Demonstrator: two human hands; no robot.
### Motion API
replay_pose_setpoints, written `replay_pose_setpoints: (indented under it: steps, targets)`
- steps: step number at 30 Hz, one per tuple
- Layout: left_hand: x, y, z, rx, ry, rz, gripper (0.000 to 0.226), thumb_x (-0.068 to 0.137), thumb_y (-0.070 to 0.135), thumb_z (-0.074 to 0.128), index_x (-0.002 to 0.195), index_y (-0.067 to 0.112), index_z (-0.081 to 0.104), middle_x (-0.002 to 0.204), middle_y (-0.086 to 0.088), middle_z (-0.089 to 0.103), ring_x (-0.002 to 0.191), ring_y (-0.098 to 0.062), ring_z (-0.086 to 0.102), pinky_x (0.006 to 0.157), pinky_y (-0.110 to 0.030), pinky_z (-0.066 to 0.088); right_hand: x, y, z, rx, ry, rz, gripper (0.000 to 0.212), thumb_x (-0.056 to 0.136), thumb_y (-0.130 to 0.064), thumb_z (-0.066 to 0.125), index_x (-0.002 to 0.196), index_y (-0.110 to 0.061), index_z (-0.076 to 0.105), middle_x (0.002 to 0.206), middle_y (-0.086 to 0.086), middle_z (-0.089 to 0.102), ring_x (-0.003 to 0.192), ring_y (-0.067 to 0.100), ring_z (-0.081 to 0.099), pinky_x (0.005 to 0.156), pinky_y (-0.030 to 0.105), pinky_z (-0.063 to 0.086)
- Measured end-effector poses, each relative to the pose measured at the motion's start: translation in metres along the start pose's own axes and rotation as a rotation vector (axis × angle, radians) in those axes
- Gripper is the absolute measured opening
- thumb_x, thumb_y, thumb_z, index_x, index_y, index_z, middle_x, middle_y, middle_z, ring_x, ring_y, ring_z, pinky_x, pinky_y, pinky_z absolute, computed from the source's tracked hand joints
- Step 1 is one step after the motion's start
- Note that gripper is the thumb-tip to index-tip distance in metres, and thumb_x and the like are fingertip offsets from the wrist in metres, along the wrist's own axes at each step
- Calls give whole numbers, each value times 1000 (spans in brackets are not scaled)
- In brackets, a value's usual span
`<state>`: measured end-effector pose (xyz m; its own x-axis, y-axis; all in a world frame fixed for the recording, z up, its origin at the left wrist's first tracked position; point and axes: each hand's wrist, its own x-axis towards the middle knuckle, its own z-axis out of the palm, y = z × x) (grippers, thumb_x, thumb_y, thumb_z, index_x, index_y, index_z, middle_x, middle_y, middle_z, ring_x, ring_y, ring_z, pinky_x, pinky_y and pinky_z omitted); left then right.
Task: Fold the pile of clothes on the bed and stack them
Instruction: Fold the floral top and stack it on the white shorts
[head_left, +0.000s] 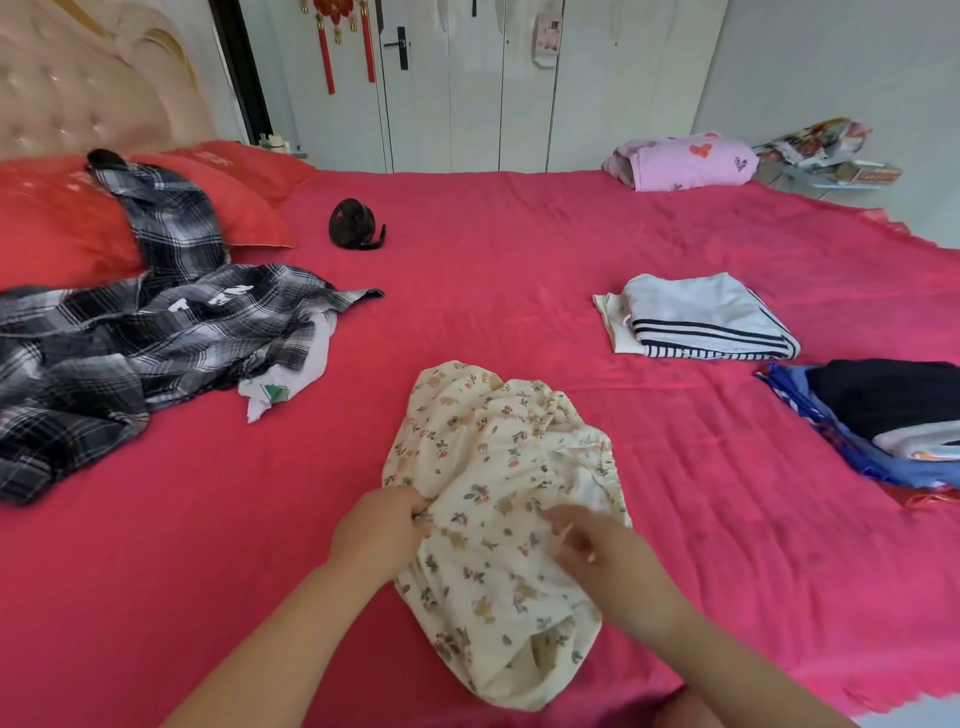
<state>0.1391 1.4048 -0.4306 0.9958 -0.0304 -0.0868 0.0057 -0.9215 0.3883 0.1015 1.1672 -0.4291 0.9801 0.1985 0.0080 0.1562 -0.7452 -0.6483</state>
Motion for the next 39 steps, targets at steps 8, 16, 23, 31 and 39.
replay_pose_setpoints:
  steps: [8,16,23,31,39]
  targets:
    - [0,11,-25,-52,143,0,33,88,33,58,120,27,53,112,6,51,102,-14,50,82,-29,45,21,18,-16,-253,27,100,14,88,-18,54,100,-14,59,95,-3,50,102,16,48,70,15,31]
    - [3,89,-20,-450,15,249,67,75,43,70,133,37,37,103,28,49,98,1,52,70,-10,35,32,-60,-32,724,90,-5,22,84,1,59,89,-20,66,83,-11,69,78,2,65,67,15,49]
    - [4,35,-74,-1366,358,-156,14,86,7,61,82,17,70,80,1,74,73,-15,70,59,-27,54,34,-28,-29,479,106,209,26,84,-2,58,91,-27,62,98,-5,64,85,10,61,81,31,52]
    - [-34,-99,-53,-896,483,-665,50,81,13,68,127,7,51,127,-16,56,116,-32,52,93,-44,45,36,-7,6,225,80,219,22,86,-10,58,102,-24,62,98,-8,63,85,5,58,66,15,44]
    - [-10,-99,-47,-274,486,-251,50,89,27,58,135,14,44,139,-5,44,132,-22,35,108,-34,26,67,-25,28,-151,221,51,51,85,-20,63,133,-22,46,134,9,46,124,25,39,98,33,33]
